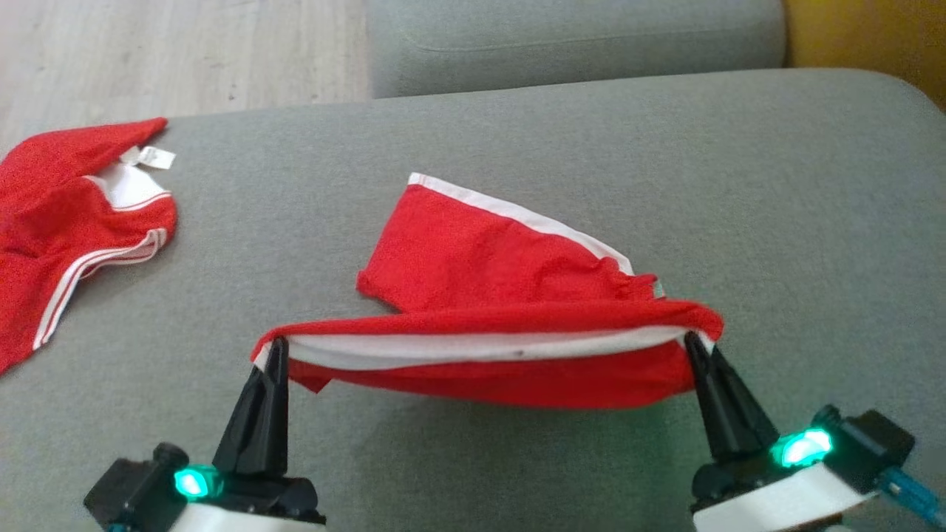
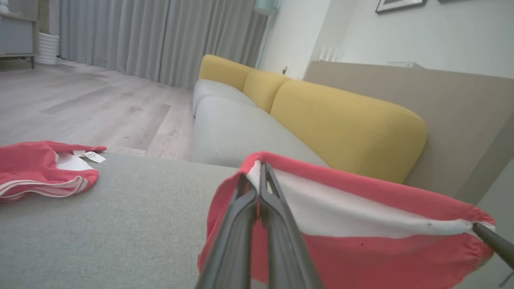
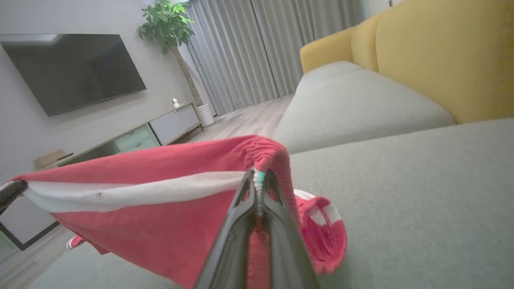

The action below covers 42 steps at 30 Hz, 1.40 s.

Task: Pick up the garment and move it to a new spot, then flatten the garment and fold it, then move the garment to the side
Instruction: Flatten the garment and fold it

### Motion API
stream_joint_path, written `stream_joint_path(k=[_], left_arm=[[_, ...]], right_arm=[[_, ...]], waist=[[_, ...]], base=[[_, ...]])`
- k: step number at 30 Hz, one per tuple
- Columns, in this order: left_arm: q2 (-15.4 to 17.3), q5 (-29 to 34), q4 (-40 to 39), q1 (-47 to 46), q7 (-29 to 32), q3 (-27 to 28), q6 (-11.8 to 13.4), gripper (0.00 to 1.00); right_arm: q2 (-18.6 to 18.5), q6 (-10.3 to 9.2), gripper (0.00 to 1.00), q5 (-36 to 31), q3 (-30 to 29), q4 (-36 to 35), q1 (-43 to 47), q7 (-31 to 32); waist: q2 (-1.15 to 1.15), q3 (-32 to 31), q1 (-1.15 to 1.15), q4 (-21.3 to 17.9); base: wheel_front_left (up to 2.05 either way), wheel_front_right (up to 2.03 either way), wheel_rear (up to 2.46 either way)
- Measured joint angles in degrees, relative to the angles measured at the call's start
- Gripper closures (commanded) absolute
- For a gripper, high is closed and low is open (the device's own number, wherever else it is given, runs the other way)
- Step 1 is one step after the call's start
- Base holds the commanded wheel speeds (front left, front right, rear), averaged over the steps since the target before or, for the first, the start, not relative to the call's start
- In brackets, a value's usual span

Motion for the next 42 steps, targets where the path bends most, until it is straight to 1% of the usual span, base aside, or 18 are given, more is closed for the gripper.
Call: stream_joint_path(k=[2,3,7,10,13,16,22,23,29,35,36,37,38,39,40,41,42], left_arm=[[0.9,0.0,0.3,0.1,1.0,0.0,0.0,1.0],[1.0,-0.5,1.9,-0.5,1.4,0.0,-0.1,1.0],[0.9,-1.5,8.4,-4.5,2.9,-1.5,-2.3,1.0],[0.4,-1.4,13.4,-10.4,3.8,-2.4,-4.1,1.0],[-1.1,-0.7,18.8,-18.5,4.2,-3.6,-5.5,1.0],[-2.7,-0.2,24.2,-26.0,4.9,-4.1,-6.5,1.0],[-5.1,1.0,35.6,-37.6,6.1,-5.3,-8.5,1.0],[-5.1,1.0,35.6,-37.6,6.1,-5.3,-8.5,1.0],[-6.5,1.8,45.0,-47.0,6.6,-5.4,-9.2,1.0],[-7.9,2.3,52.3,-52.5,6.8,-5.3,-8.9,1.0],[-8.2,2.4,53.3,-53.0,6.8,-5.3,-8.7,0.98],[-8.3,2.4,54.2,-53.5,6.7,-5.4,-8.7,0.64],[-8.4,2.7,54.9,-53.8,6.2,-5.4,-8.7,0.23],[-8.5,2.9,55.4,-54.1,5.3,-5.4,-8.7,0.23],[-8.6,3.2,55.8,-54.3,4.2,-5.4,-8.7,0.0],[-8.8,3.3,56.1,-54.5,3.2,-5.5,-8.7,0.0],[-9.0,3.4,56.4,-54.6,2.1,-5.6,-8.8,0.0]], right_arm=[[0.3,0.0,1.0,0.0,0.2,-0.3,1.2,0.9],[1.1,0.0,1.0,0.0,0.1,0.3,1.2,1.7],[3.0,0.0,1.0,0.0,-0.5,3.0,0.7,2.5],[4.1,0.0,1.0,0.0,-1.1,5.0,-1.8,2.5],[5.0,0.0,1.0,-0.1,-2.7,7.4,-5.5,2.1],[5.6,0.0,1.0,0.0,-4.1,10.1,-8.9,1.3],[6.0,0.0,1.0,0.2,-4.3,16.4,-15.7,-1.3],[6.0,0.0,1.0,0.2,-4.3,16.4,-15.7,-1.3],[6.1,0.0,1.0,3.2,-1.6,21.4,-21.6,-3.9],[6.1,0.0,1.0,5.2,0.0,25.2,-25.1,-5.1],[6.1,0.0,1.0,5.4,0.1,25.6,-25.5,-5.1],[6.1,0.0,0.84,5.6,0.4,26.0,-25.8,-5.4],[6.1,0.0,0.58,5.6,0.7,26.4,-25.9,-5.5],[6.1,0.0,0.58,5.9,0.9,26.7,-26.0,-5.5],[6.1,0.0,0.11,6.4,1.1,27.0,-26.0,-5.6],[6.1,0.0,0.0,6.7,1.1,27.0,-26.0,-5.6],[6.1,0.0,0.0,6.7,1.0,27.0,-26.0,-5.6]], waist=[[0.0,0.4,0.01,-0.4],[0.0,1.0,0.02,-0.7],[0.0,2.8,0.02,-0.9],[0.0,4.7,0.02,-1.1],[0.0,7.1,0.04,-1.4],[0.0,9.7,0.04,-1.8],[0.0,15.2,0.05,-3.2],[0.0,15.2,0.05,-3.2],[0.0,19.0,0.04,-5.2],[-0.01,21.1,0.04,-6.9],[0.0,21.2,0.03,-7.0],[0.0,21.4,0.03,-7.1],[0.0,21.5,0.03,-7.2],[-0.01,21.5,0.03,-7.2],[-0.01,21.5,0.03,-7.2],[0.0,21.4,0.03,-7.2],[0.0,21.2,0.02,-7.1]], base=[[0.0,0.0,0.0],[0.0,0.0,0.0],[0.0,0.0,0.0],[0.0,0.0,0.0],[0.0,0.0,0.0],[0.0,0.0,0.0],[0.0,0.0,0.0],[0.0,0.0,0.0],[0.0,0.0,0.0],[0.0,0.0,0.0],[0.0,0.0,0.0],[0.0,0.0,0.0],[0.0,0.0,0.0],[0.0,0.0,0.0],[0.0,0.0,0.0],[0.0,0.0,0.0],[0.0,0.0,0.0]])
